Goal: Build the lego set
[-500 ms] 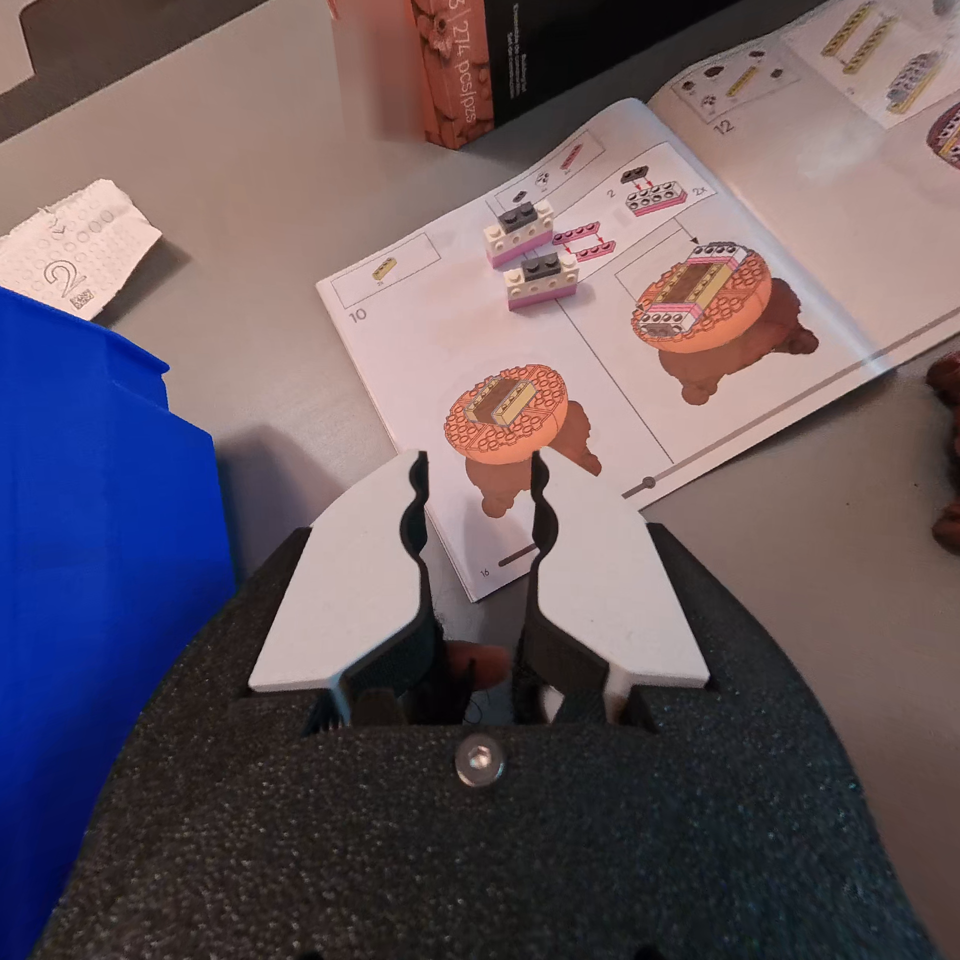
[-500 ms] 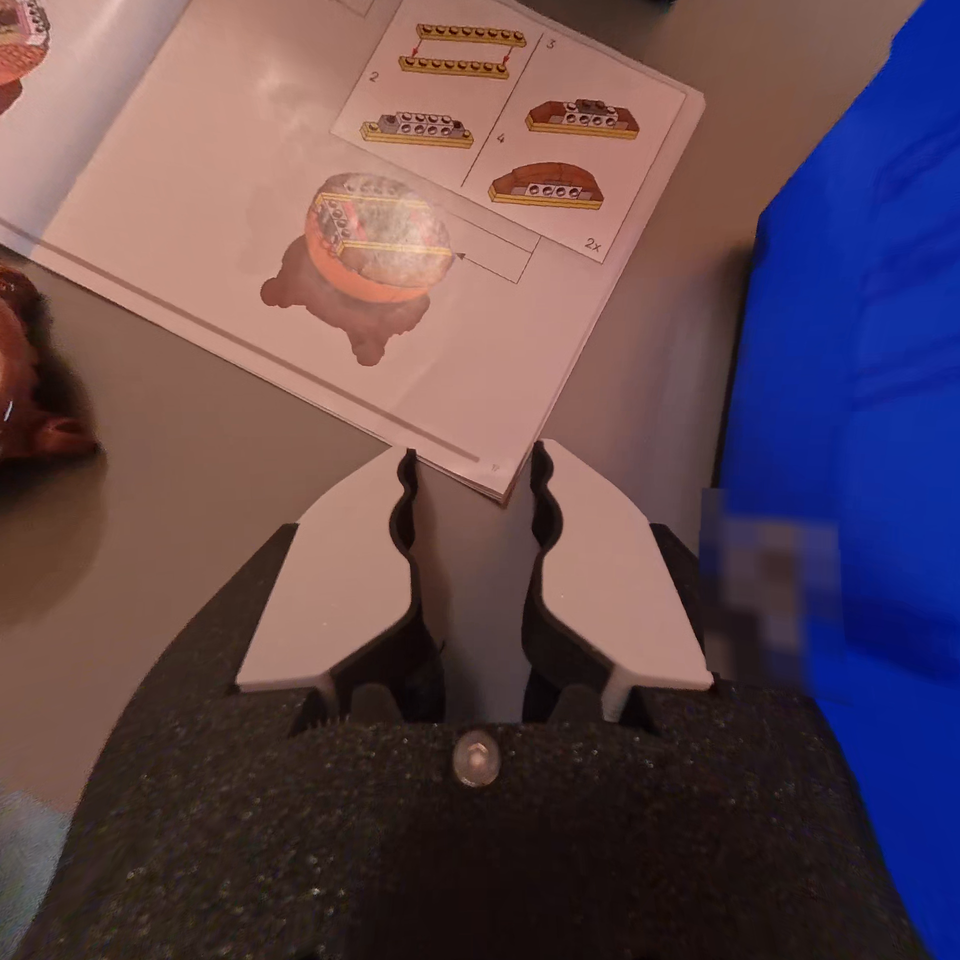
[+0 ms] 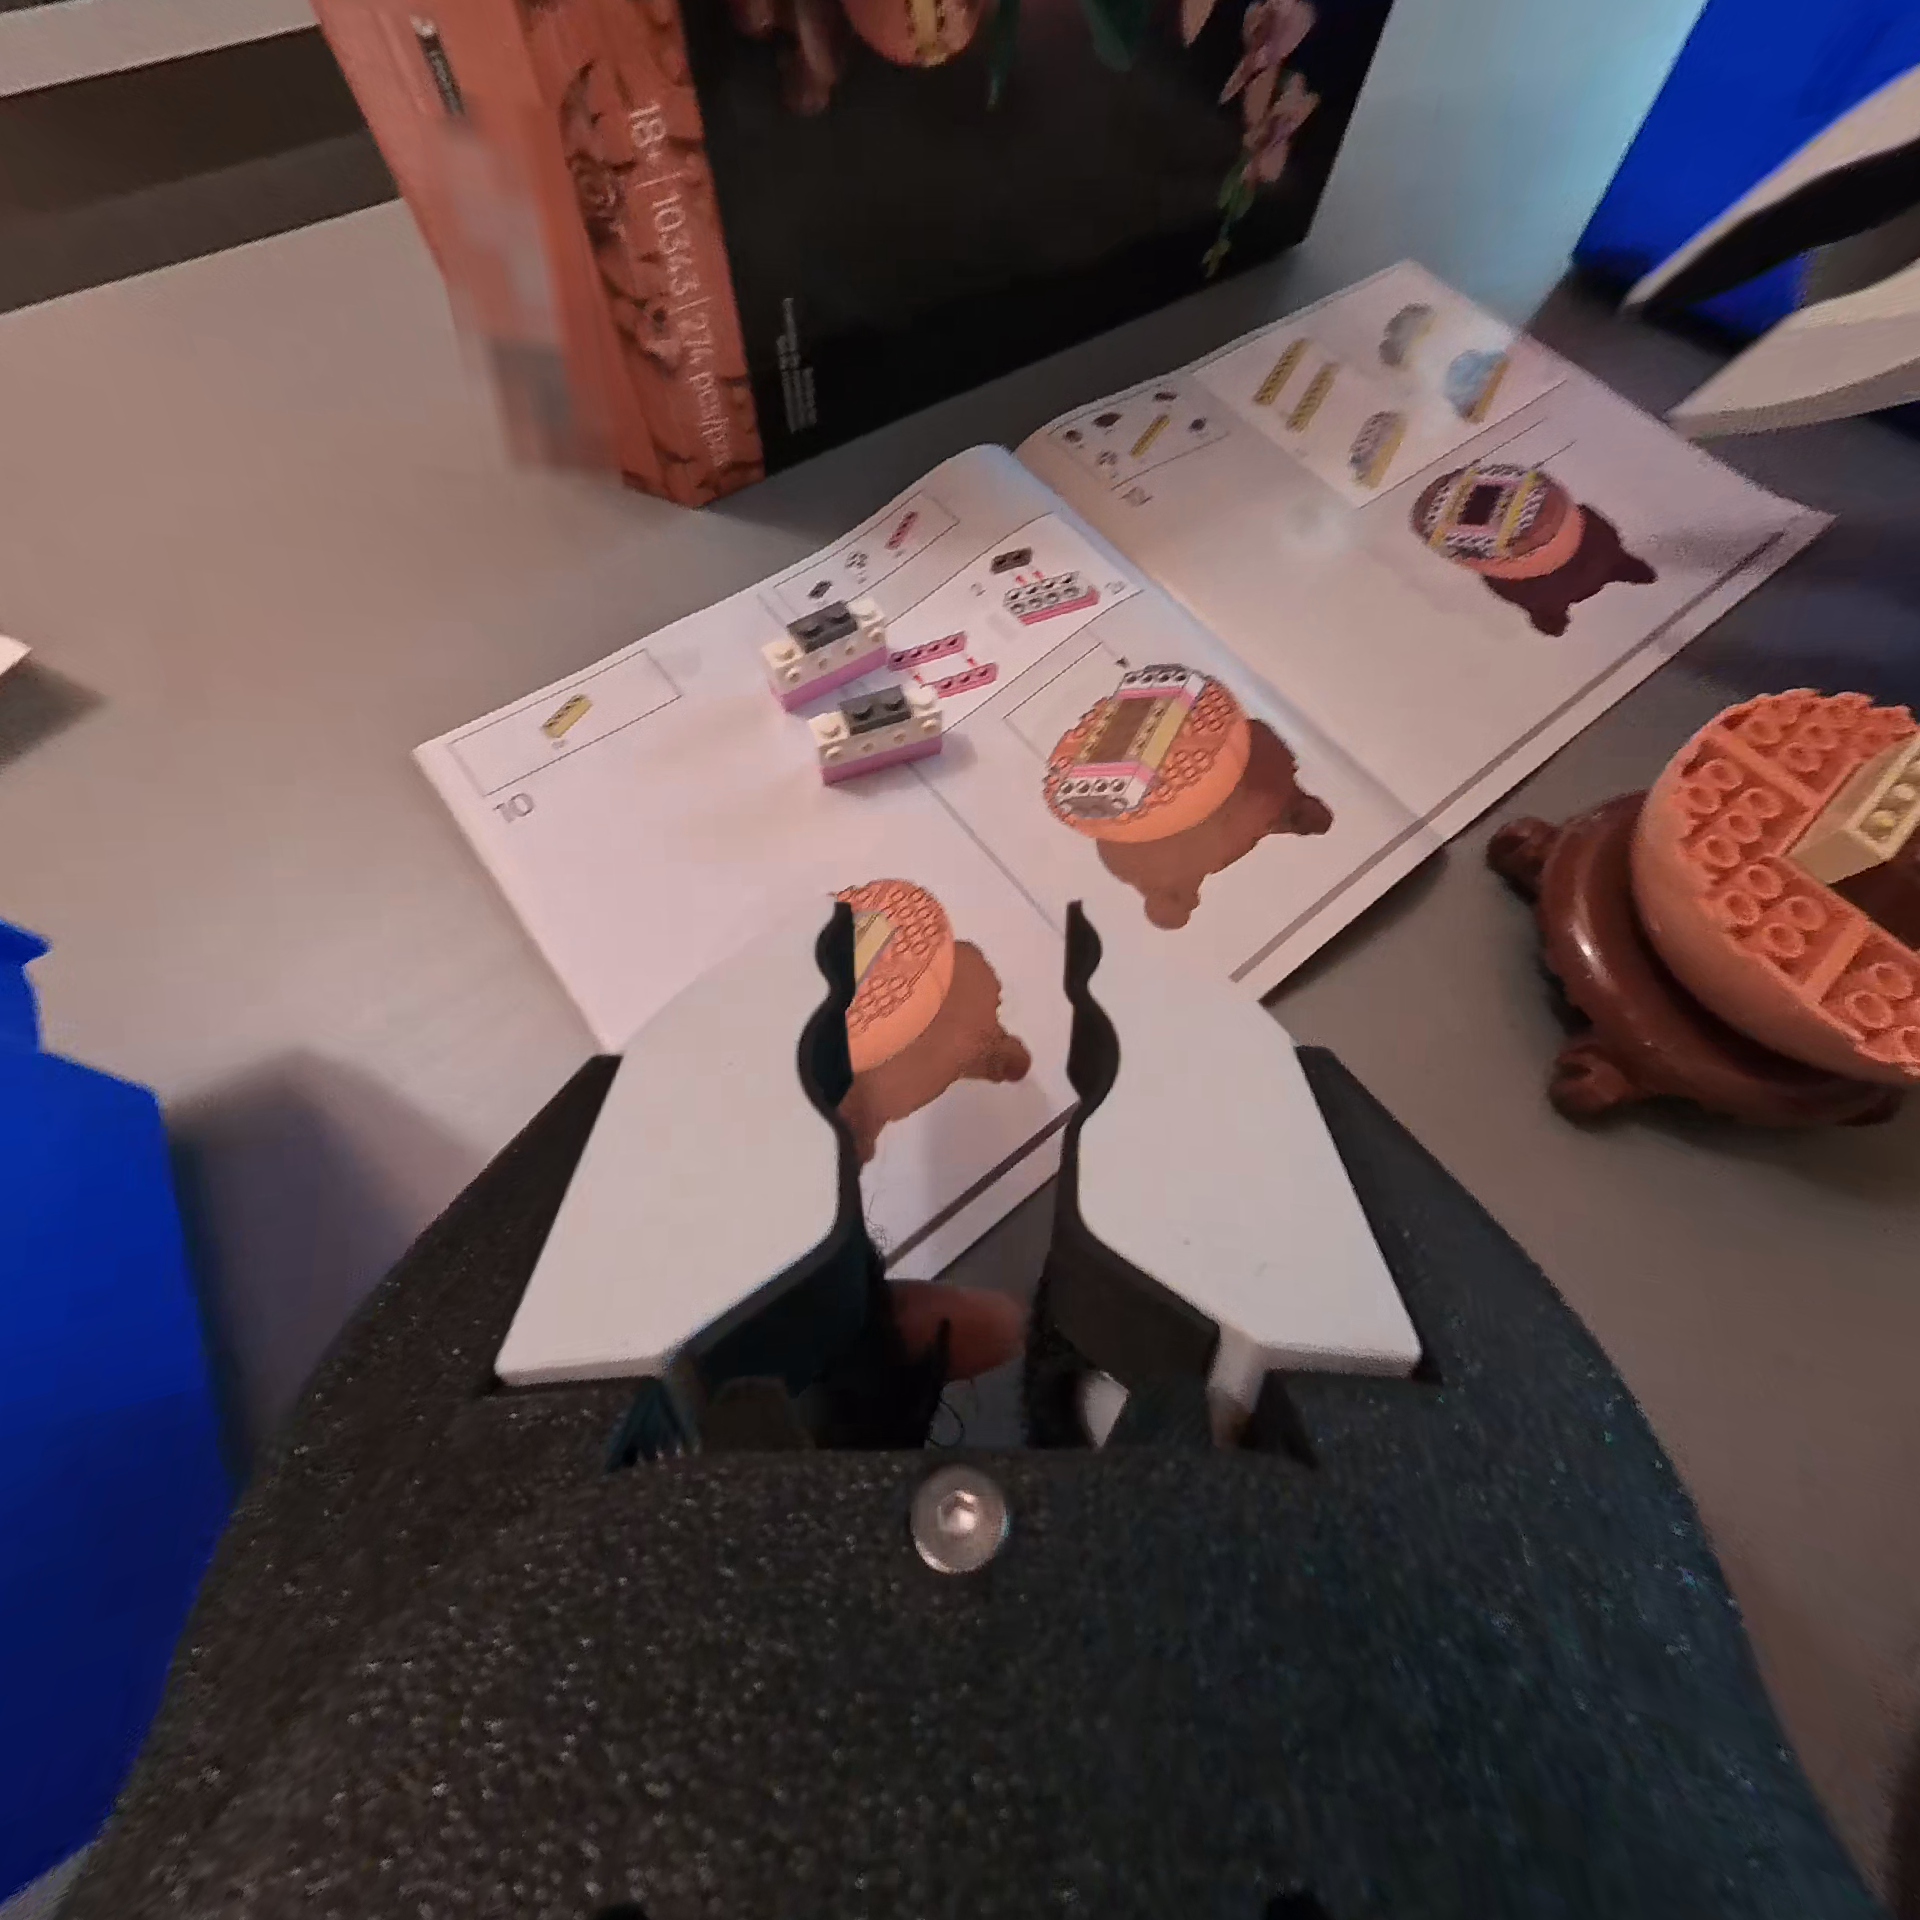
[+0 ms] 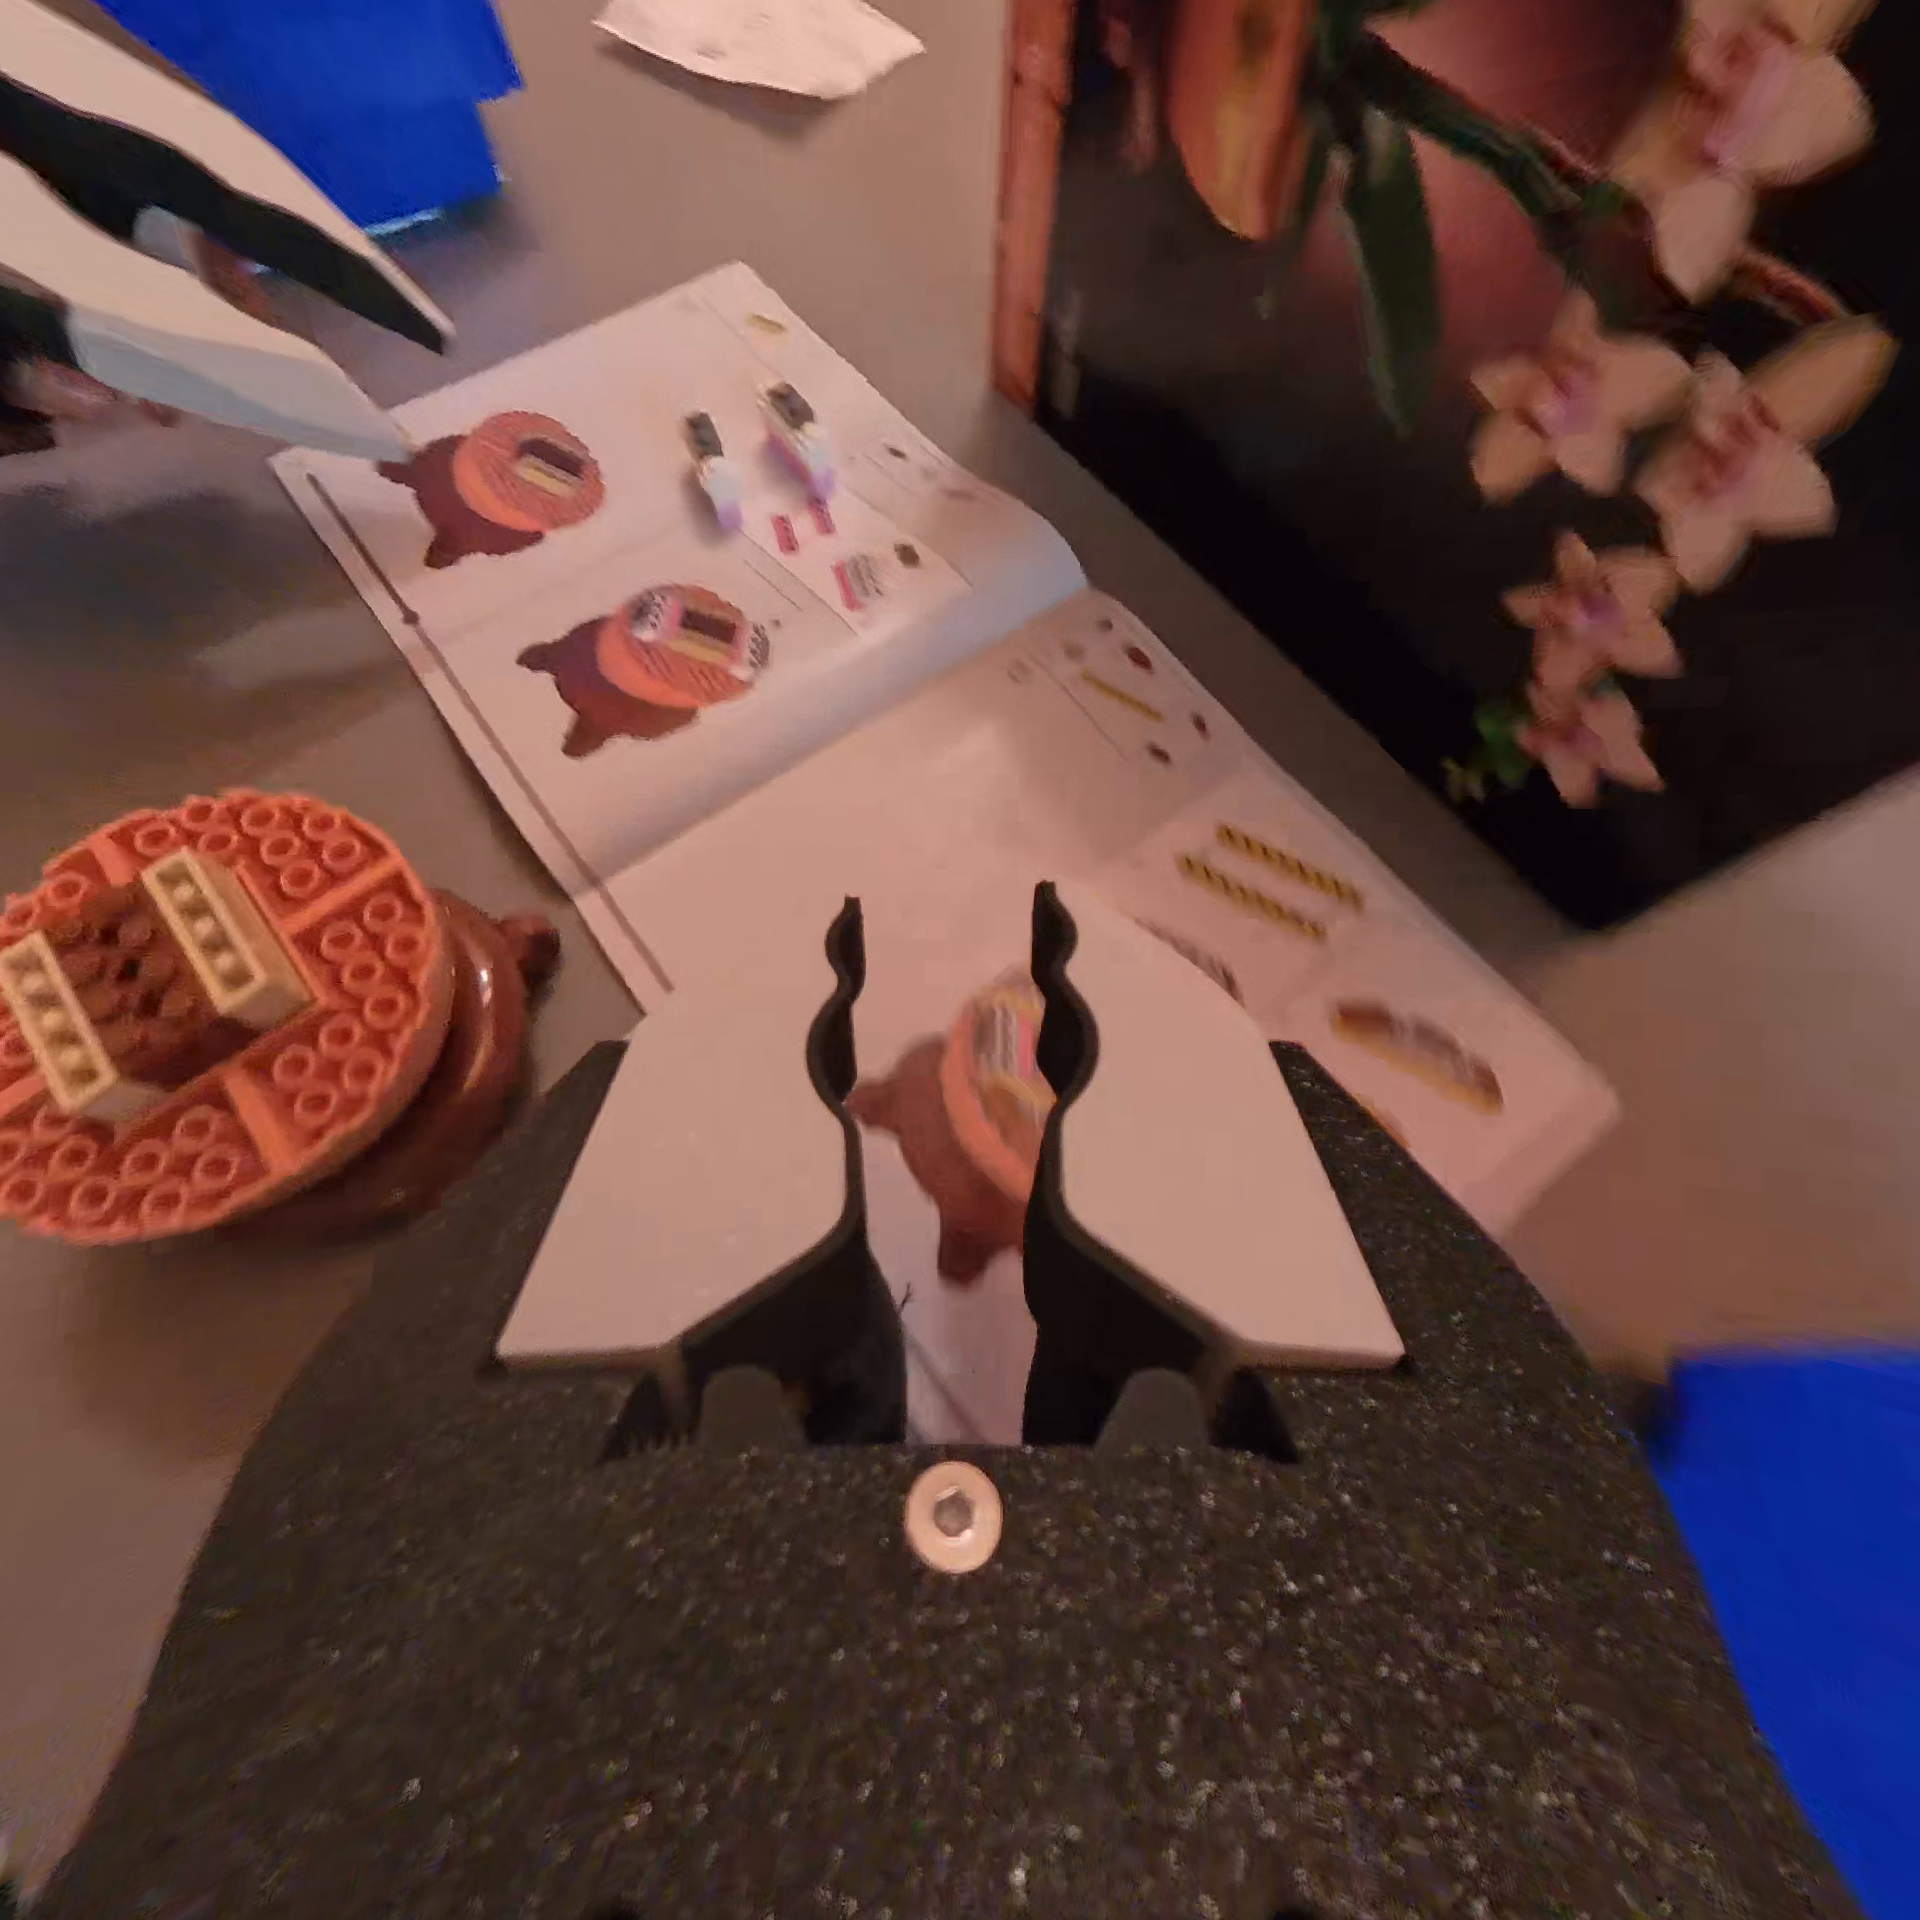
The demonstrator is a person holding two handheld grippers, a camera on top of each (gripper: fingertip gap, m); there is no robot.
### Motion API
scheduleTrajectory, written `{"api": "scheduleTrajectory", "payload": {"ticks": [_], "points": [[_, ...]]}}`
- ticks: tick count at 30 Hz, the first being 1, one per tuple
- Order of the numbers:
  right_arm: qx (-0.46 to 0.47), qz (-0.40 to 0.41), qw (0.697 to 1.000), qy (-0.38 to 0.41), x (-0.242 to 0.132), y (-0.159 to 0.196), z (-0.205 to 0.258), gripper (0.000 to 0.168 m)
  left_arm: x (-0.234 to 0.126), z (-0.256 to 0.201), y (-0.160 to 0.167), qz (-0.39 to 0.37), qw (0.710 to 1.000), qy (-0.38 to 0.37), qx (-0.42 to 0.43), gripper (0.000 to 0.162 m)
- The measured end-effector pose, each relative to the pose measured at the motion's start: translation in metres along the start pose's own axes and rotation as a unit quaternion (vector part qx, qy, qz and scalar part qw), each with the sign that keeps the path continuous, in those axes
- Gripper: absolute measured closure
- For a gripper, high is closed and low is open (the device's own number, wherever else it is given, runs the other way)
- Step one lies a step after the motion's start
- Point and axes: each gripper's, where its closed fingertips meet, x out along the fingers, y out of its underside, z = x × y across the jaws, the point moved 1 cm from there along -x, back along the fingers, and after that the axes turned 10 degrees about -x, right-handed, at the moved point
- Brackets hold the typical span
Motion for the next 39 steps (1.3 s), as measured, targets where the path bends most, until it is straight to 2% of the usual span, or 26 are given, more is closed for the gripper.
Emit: {"api": "scheduleTrajectory", "payload": {"ticks": [4,7,9,12,15,18,19,24,30,34,37,39], "points": [[-0.105,-0.028,0.992,-0.066,0.051,-0.037,0.012,0.133,0.012,0.003,0.0,0.004,1.0,-0.012,0.024,0.125],[-0.145,-0.016,0.981,-0.129,0.086,-0.054,0.025,0.145,0.019,0.006,0.003,0.015,0.999,-0.016,0.04,0.129],[-0.152,-0.03,0.973,-0.169,0.105,-0.065,0.04,0.147,0.02,0.006,0.003,0.014,0.999,-0.012,0.042,0.134],[-0.168,0.001,0.97,-0.178,0.136,-0.066,0.049,0.133,0.02,0.005,0.003,0.004,1.0,0.001,0.029,0.136],[-0.181,0.024,0.966,-0.183,0.155,-0.067,0.053,0.135,0.018,0.006,0.003,0.0,1.0,0.008,0.013,0.136],[-0.197,0.031,0.963,-0.184,0.163,-0.069,0.057,0.154,0.017,0.01,0.005,0.004,1.0,0.011,0.012,0.135],[-0.2,0.037,0.963,-0.179,0.165,-0.068,0.057,0.156,0.018,0.013,0.005,0.006,1.0,0.006,0.013,0.135],[-0.136,0.048,0.973,-0.181,0.167,-0.074,0.065,0.155,0.031,0.027,0.006,0.034,0.999,-0.005,0.008,0.138],[-0.123,0.066,0.97,-0.201,0.158,-0.071,0.075,0.137,0.039,0.028,0.005,0.05,0.999,0.009,0.009,0.145],[-0.124,0.043,0.973,-0.189,0.15,-0.075,0.053,0.152,0.044,0.028,0.004,0.06,0.998,0.008,0.008,0.146],[-0.094,0.044,0.967,-0.232,0.151,-0.073,0.06,0.154,0.051,0.03,0.005,0.081,0.997,0.007,0.01,0.146],[-0.105,0.039,0.963,-0.243,0.153,-0.072,0.069,0.154,0.055,0.029,0.002,0.083,0.996,0.01,0.015,0.146]]}}
